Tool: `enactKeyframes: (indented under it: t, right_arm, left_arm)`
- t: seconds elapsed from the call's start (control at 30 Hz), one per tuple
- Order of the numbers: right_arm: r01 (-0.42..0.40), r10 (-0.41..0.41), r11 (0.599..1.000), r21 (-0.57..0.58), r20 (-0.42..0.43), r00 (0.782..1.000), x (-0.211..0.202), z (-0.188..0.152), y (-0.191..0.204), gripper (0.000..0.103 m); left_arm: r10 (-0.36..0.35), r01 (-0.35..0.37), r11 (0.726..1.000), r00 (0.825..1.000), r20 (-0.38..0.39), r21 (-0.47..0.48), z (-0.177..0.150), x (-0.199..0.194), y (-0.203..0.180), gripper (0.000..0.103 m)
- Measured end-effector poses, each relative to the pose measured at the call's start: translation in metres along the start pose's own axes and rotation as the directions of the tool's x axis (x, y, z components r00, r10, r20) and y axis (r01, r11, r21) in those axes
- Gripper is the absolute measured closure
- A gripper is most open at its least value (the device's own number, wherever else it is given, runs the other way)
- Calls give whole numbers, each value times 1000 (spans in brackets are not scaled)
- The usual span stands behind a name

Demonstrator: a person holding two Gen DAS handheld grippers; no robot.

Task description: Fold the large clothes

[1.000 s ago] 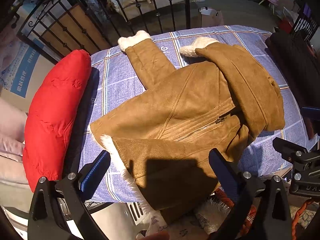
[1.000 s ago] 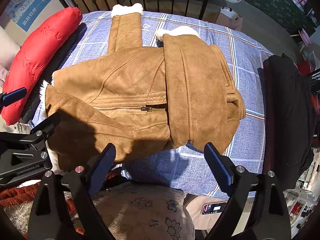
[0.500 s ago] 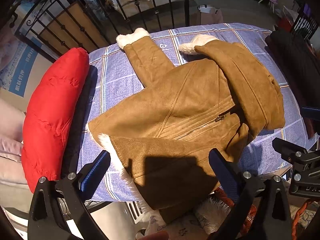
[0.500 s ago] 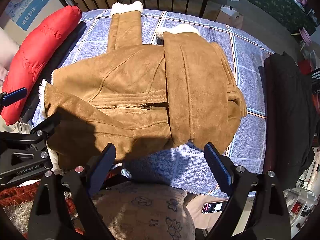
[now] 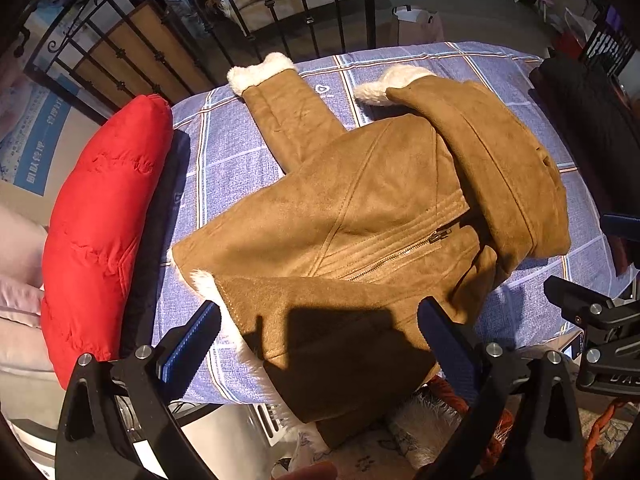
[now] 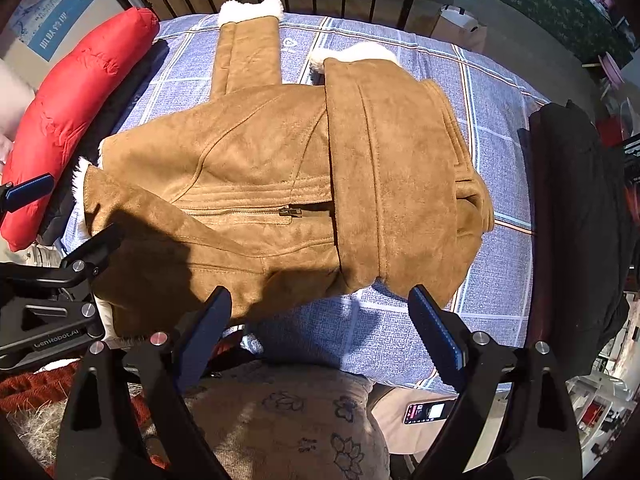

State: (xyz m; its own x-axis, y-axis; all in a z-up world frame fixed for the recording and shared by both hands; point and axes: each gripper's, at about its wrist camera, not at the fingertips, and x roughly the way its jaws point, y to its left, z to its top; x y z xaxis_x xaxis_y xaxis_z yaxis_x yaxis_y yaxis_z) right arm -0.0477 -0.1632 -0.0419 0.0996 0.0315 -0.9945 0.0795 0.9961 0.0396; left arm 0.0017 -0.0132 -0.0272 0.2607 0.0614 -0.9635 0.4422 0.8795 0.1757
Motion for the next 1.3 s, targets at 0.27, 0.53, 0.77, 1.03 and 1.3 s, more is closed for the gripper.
enactKeyframes:
  t: [0.27,0.53,0.77,1.03,1.3]
  right_arm:
    - [0,0,1000,-1,-10,1000,2,2,0,14]
    - [1,0,1000,2,-23,1000,6,4,-1,14]
    - [1,-1,1000,7,-38,999,12,9,-3,14]
    - [19,-18,994,112,-8,1000,27,29,-33,14]
    - [40,-46,988,148,33,998,56,77,-47,14]
  left_arm:
    - [-3,3,1000,1000,-12,4,3,3,-1,6]
    - [-15,15,1000,999,-30,10,7,9,-1,6]
    - [-32,33,999,998,-53,13,13,17,0,6]
    - [-50,45,997,997,-63,-67,39,52,39,6]
    - [-108,80,975,986,-129,-206,108,124,112,8]
